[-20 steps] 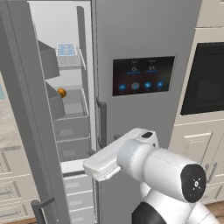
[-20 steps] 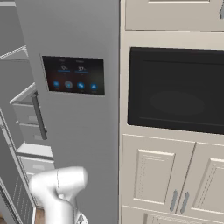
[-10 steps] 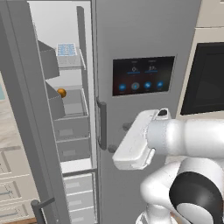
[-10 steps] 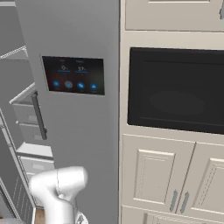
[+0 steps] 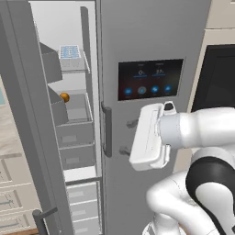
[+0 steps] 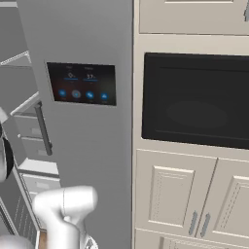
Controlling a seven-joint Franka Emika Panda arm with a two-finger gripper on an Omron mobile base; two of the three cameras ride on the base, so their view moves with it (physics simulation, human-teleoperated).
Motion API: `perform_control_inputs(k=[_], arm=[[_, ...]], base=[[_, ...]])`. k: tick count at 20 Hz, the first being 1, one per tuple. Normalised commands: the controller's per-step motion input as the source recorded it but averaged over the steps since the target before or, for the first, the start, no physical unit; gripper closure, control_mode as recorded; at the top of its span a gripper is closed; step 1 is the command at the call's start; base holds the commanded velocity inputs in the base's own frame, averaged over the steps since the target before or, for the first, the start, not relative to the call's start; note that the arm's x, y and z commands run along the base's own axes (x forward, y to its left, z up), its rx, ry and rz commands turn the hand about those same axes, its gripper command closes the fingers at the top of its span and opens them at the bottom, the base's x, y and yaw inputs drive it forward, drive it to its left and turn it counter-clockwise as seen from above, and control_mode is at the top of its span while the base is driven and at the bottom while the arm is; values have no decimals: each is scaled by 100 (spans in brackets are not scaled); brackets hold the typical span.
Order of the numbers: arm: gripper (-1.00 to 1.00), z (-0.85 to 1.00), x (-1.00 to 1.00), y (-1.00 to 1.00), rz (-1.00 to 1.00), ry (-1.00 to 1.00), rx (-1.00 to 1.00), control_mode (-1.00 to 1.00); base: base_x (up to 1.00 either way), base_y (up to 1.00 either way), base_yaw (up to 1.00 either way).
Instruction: Open the freezer door, pick up the ice cube tray from the freezer, and place it on the dining counter.
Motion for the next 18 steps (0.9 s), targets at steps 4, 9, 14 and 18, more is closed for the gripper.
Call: perform_control_inputs(k=[4, 9, 14, 18], arm=[[-100, -29, 25, 0, 7, -15, 8, -100], [-100, -50, 41, 5, 9, -2, 9, -100], [-100, -50, 50, 1, 11, 0, 16, -100], [-100, -10, 44, 0, 8, 0, 17, -100]], base=[[0, 0, 0], [0, 0, 0], [0, 0, 0], [0, 0, 0]])
